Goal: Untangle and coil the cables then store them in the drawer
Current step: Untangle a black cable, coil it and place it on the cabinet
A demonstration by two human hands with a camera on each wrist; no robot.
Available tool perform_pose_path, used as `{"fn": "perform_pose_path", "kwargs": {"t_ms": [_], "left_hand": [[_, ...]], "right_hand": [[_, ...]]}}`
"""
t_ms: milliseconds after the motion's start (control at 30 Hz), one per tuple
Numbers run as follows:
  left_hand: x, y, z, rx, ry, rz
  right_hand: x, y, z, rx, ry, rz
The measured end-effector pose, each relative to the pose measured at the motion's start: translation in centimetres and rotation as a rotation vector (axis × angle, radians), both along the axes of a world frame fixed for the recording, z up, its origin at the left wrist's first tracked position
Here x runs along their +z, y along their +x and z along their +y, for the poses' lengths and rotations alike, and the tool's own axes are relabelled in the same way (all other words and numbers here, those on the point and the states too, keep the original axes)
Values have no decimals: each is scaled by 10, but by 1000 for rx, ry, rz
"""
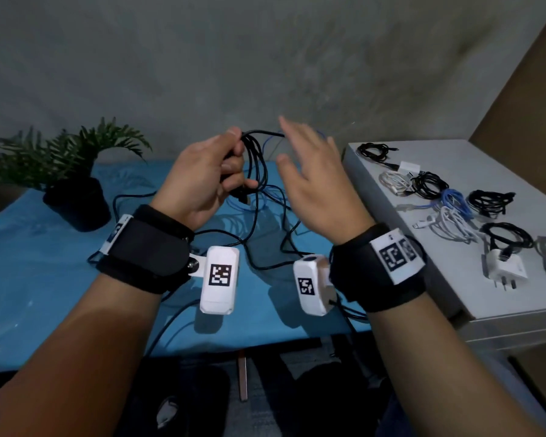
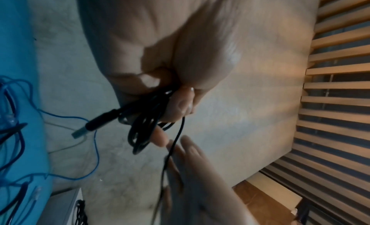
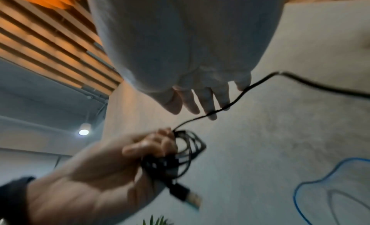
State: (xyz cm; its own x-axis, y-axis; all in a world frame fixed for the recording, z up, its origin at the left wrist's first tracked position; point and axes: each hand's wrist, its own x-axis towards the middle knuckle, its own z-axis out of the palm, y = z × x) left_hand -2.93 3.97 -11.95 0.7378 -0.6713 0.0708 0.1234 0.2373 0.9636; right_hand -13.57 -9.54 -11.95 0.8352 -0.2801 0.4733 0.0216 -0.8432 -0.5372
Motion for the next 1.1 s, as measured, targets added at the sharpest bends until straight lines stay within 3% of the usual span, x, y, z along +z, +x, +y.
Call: {"fn": "perform_pose_path", "kwargs": {"t_ms": [100, 300, 467, 733, 867, 1033, 1100], "left_hand": [[4, -8, 1, -137, -27, 68], [12, -10, 8, -370, -121, 235], [13, -16, 6, -402, -203, 268], [13, -20, 2, -304, -378, 291], [12, -15, -1, -154, -490, 275], [6, -5, 1, -67, -463, 85], [4, -5, 1, -25, -295, -151]], "right_hand": [[-15, 10, 5, 39, 72, 78], [-28, 14, 1, 249, 465, -60], [-21, 10, 4, 265, 629, -83], [-20, 2, -1, 121, 417, 173], [-17, -1, -3, 177, 335, 252], [-19, 1, -3, 262, 108, 319], [-12, -2, -3, 280, 70, 324]]}}
